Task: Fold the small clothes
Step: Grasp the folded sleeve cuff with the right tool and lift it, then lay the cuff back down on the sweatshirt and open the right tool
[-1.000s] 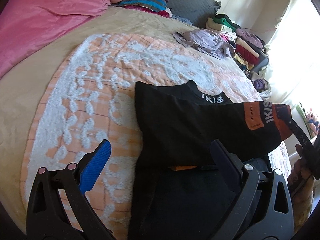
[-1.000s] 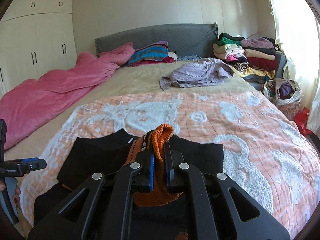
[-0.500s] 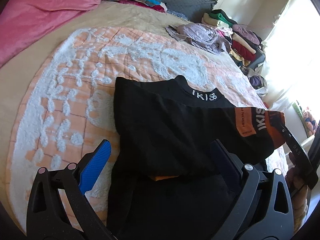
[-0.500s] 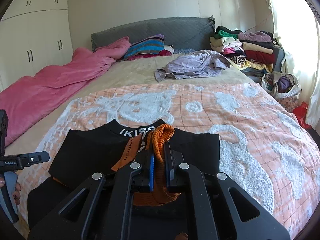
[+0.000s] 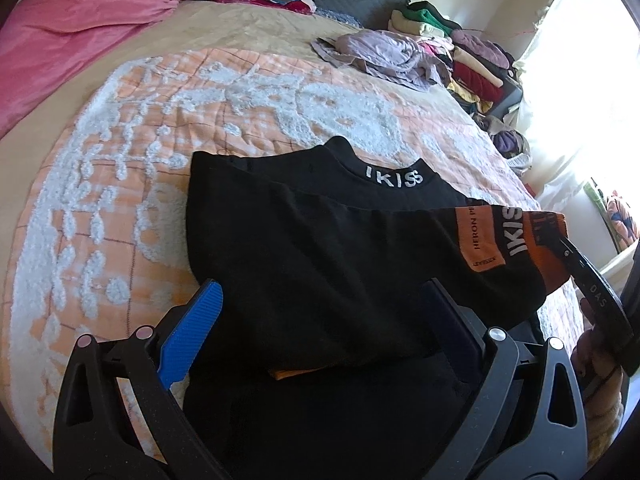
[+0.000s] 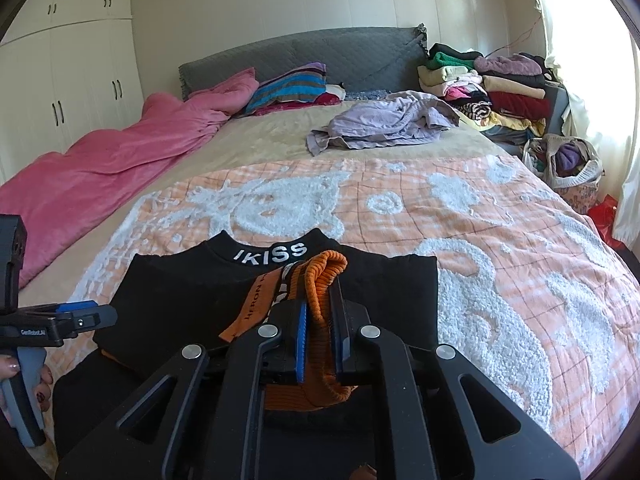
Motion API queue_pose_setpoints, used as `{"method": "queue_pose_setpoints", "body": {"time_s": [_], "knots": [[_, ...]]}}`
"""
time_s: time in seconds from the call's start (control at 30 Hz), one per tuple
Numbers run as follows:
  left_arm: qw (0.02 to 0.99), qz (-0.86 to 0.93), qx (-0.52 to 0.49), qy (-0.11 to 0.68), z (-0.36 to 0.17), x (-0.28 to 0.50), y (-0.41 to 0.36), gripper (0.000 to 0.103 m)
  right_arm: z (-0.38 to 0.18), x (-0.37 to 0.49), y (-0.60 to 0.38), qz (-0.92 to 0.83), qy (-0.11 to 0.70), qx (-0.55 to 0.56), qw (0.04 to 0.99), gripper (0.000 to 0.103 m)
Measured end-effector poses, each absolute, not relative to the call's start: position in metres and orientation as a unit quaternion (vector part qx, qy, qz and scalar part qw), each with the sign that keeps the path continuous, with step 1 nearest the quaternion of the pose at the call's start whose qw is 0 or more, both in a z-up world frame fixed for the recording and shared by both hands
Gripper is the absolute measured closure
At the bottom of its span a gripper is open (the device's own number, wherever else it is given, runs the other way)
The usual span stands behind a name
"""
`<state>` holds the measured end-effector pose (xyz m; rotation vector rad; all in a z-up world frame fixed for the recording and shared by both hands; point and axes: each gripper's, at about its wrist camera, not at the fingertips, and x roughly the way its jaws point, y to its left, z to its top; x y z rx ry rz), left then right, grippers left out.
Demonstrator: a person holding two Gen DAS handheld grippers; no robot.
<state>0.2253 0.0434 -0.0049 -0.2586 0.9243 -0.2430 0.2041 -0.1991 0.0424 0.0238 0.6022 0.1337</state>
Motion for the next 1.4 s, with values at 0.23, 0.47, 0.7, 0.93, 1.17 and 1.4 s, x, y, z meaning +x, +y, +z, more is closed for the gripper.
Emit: {"method": "queue_pose_setpoints", "body": {"time_s": [0.23, 0.47, 0.7, 0.93, 1.17, 1.4], "knots": [[0.878, -0.123, -0.114, 0.448, -0.009, 0.229, 0.034, 0.015, 0.042, 0.201, -0.209, 0.052, 0.298, 0.023, 0.953, 0.092], [0.861, -0.139, -0.085, 0.482, -0.028, 0.233, 0.024, 0.036, 0.031, 0.200, -0.202, 0.073, 0.323, 0.023, 0.943, 0.081], [0.856, -0.140, -0.076, 0.492, -0.041, 0.231, 0.023, 0.037, 0.015, 0.201, -0.185, 0.104, 0.356, 0.021, 0.928, 0.074], [0.858, -0.140, -0.079, 0.488, -0.044, 0.227, 0.024, 0.037, 0.003, 0.204, -0.174, 0.122, 0.385, 0.025, 0.914, 0.068], [0.857, -0.143, -0.078, 0.488, -0.043, 0.226, 0.023, 0.037, -0.031, 0.208, -0.180, 0.089, 0.436, 0.020, 0.895, 0.061], [0.858, -0.141, -0.078, 0.488, -0.043, 0.226, 0.024, 0.037, -0.030, 0.205, -0.182, 0.085, 0.431, 0.034, 0.898, 0.061]]}}
